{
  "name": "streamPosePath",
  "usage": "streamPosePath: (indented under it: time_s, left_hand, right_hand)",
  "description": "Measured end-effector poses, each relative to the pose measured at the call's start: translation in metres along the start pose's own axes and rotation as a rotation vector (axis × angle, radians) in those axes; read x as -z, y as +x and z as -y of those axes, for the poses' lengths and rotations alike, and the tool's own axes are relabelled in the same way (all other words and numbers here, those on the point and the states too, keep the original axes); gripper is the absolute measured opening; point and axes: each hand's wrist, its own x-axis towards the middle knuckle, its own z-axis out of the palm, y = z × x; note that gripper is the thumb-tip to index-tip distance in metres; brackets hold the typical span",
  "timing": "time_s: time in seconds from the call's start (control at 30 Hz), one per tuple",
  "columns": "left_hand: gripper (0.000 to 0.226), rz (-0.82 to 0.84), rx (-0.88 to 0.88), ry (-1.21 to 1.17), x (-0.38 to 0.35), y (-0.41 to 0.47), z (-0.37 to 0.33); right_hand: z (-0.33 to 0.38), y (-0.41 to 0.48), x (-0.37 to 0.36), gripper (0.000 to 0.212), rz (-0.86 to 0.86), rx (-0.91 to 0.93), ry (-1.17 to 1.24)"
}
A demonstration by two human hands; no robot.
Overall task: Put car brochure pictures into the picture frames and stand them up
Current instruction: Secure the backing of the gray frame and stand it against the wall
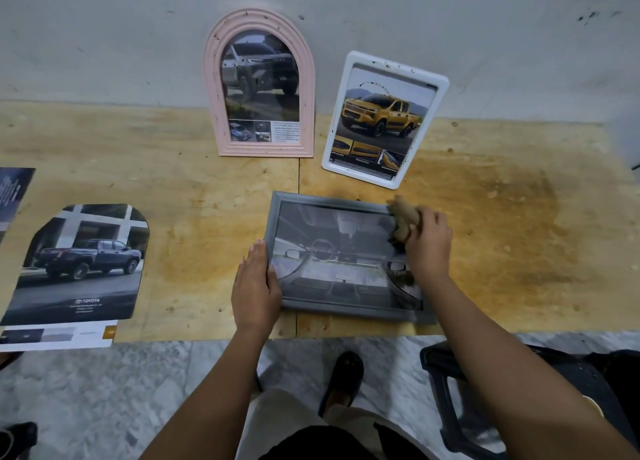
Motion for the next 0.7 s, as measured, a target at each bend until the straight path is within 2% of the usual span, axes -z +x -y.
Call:
streamPosePath:
  time_s: [0.1, 0.33, 0.53, 0.63, 0.7]
  left_hand:
    - [0.049, -0.01, -0.004, -0.008, 0.0, 0.001, 0.002]
    - [0.05, -0.006, -0.031, -0.024, 0.0, 0.001, 0.004]
    - [0.05, 0.028, -0.044, -0.058, 0.003, 0.002, 0.007]
    - [0.051, 0.039, -0.042, -0.053, 0.009, 0.001, 0.012]
    - [0.051, 0.047, -0.028, -0.042, 0.014, -0.002, 0.017]
  right_hand:
    - [0.0, 0.012, 0.02, 0.032, -0.14, -0.127, 0.262]
    - [-0.024, -0.005, 0.044, 0.035, -0.331, -0.366, 0.466]
    - [-0.031, -0.023, 0.055, 0.039, -0.386, -0.453, 0.4]
    - [-0.032, -0.037, 0.056, 0.038, -0.397, -0.395, 0.343]
    - [-0.035, -0.047, 0.049, 0.039, -0.336, -0.37, 0.308]
